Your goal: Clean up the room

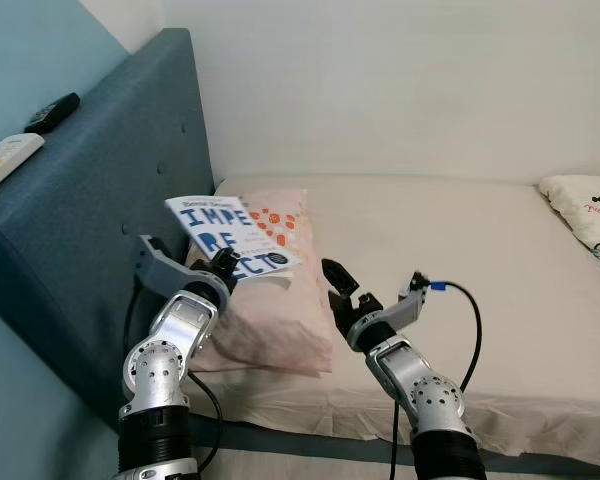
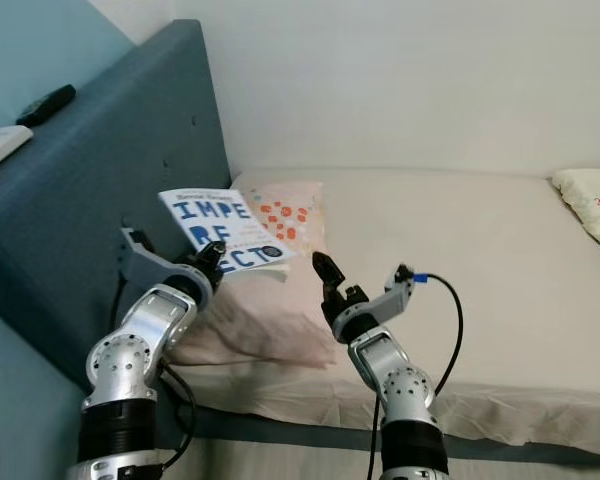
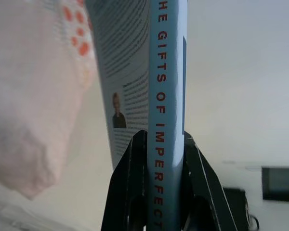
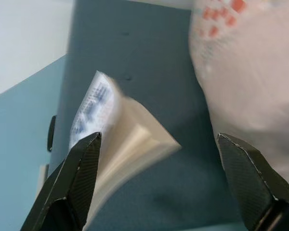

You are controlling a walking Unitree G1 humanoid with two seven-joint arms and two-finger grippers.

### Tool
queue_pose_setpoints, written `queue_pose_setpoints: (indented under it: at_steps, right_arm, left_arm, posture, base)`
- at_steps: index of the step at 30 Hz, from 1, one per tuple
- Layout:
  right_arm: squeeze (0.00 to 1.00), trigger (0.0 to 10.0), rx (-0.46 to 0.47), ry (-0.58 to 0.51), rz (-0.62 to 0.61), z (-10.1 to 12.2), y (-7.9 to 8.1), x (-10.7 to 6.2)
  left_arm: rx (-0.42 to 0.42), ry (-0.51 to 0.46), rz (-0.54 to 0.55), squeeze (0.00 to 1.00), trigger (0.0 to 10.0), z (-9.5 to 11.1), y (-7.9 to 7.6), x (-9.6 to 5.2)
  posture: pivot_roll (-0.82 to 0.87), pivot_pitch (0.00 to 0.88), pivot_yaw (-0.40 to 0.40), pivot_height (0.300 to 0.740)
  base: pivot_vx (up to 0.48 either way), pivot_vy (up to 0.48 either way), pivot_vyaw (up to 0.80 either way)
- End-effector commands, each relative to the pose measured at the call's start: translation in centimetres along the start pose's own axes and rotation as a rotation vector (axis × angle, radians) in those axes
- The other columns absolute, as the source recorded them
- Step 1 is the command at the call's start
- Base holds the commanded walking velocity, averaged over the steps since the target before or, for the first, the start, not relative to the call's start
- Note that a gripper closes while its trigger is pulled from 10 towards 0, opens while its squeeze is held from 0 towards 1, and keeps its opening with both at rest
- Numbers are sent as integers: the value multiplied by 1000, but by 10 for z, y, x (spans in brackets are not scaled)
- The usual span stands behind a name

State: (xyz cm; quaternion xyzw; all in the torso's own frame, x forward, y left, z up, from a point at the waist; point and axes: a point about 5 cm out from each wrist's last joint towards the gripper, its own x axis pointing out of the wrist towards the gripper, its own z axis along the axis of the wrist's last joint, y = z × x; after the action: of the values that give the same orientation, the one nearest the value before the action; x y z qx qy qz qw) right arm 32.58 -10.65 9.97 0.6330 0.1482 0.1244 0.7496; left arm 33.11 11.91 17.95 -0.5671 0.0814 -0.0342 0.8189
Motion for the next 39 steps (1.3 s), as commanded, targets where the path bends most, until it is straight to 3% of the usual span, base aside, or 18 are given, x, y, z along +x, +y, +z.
queue_pose_setpoints:
  at_steps: [1,3,4,5,8,13,23,30,39]
  right_arm:
    - [549,10000,114,92,116,-39,43,28]
    - [137,10000,145,147,93,-44,41,30]
    - [137,10000,145,147,93,-44,41,30]
    - [0,10000,157,169,92,-46,42,30]
    - [0,10000,182,204,119,-49,46,30]
    - [0,10000,212,334,286,-59,70,25]
    - [0,10000,34,444,320,-73,73,17]
    - [0,10000,2,503,367,-77,77,11]
    - [0,10000,10,475,452,-74,82,3]
  left_arm:
    - [-118,77,-202,0,10000,-33,-58,4]
    - [-130,89,-236,0,10000,-36,-62,3]
    - [-130,89,-236,0,10000,-36,-62,3]
    - [-137,97,-252,0,10000,-38,-65,2]
    - [-137,103,-270,0,10000,-40,-67,1]
    - [-117,91,-282,0,10000,-44,-68,0]
    - [-75,58,-276,0,10000,-39,-64,3]
    - [-73,53,-259,0,10000,-39,-61,3]
    - [-81,28,-257,0,10000,-34,-59,4]
  posture:
    - [-29,112,6,740]
    - [-30,112,8,740]
    - [-30,112,8,740]
    - [-30,112,8,740]
    - [-29,112,8,740]
    - [-30,115,8,740]
    - [-29,114,10,740]
    - [-28,118,11,740]
    - [-25,117,14,740]
  base:
    - [0,0,0]
    - [0,0,0]
    - [0,0,0]
    - [0,0,0]
    - [0,0,0]
    - [0,0,0]
    - [0,0,0]
    - [0,0,0]
    - [0,0,0]
